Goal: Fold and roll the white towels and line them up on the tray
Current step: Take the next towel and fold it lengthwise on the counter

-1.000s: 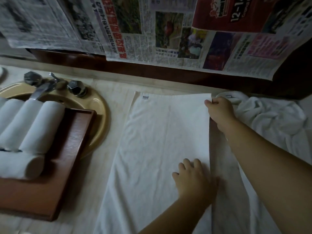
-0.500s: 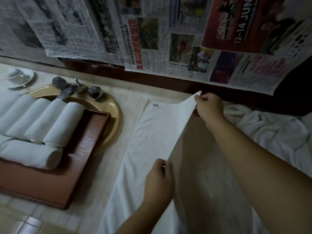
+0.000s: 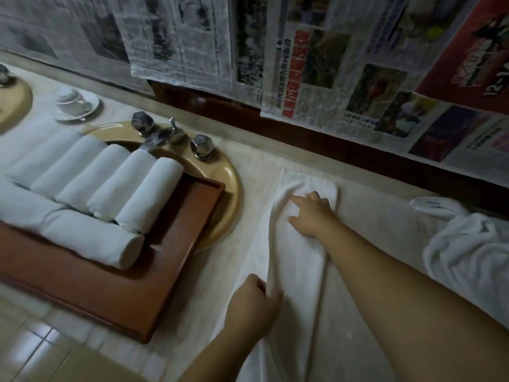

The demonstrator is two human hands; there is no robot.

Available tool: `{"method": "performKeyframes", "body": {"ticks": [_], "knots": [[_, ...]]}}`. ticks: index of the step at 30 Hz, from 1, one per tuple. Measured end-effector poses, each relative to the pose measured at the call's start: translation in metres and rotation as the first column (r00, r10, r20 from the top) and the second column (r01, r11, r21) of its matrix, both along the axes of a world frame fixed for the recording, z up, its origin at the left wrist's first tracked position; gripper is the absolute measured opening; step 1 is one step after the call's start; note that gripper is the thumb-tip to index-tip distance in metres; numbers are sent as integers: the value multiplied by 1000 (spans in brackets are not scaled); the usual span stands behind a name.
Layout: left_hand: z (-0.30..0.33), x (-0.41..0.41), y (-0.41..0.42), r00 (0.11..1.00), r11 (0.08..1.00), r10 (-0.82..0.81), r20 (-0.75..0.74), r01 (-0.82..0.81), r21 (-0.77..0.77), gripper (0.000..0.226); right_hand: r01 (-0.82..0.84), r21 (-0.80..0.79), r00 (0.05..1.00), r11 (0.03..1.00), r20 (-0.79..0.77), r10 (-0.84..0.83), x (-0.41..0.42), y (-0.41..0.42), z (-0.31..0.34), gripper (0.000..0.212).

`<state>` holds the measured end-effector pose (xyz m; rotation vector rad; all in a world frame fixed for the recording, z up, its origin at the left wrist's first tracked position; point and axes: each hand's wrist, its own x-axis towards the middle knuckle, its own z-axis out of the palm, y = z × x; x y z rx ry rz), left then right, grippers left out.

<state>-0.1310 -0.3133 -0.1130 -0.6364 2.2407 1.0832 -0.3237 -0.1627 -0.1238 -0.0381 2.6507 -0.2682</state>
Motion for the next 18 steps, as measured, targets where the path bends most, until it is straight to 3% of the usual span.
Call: {"method": "performKeyframes", "body": {"ticks": [4, 13, 17, 18], "knots": [[-2, 28, -1, 1000, 998, -14, -21, 13, -54, 14, -24, 45, 1000, 999, 1, 24, -3, -1, -2, 71], [-1, 87, -44, 996, 993, -93, 18, 94, -74, 13, -83, 128, 997, 988, 7, 83, -16, 0, -28, 77], [10, 110, -67, 987, 985, -138, 82, 128, 115, 9, -104, 148, 995, 984, 8, 104, -22, 3, -30, 82], [16, 115, -73, 987, 979, -125, 97, 106, 176, 19, -100, 154, 995, 983, 8, 100, -22, 4, -29, 82]]}}
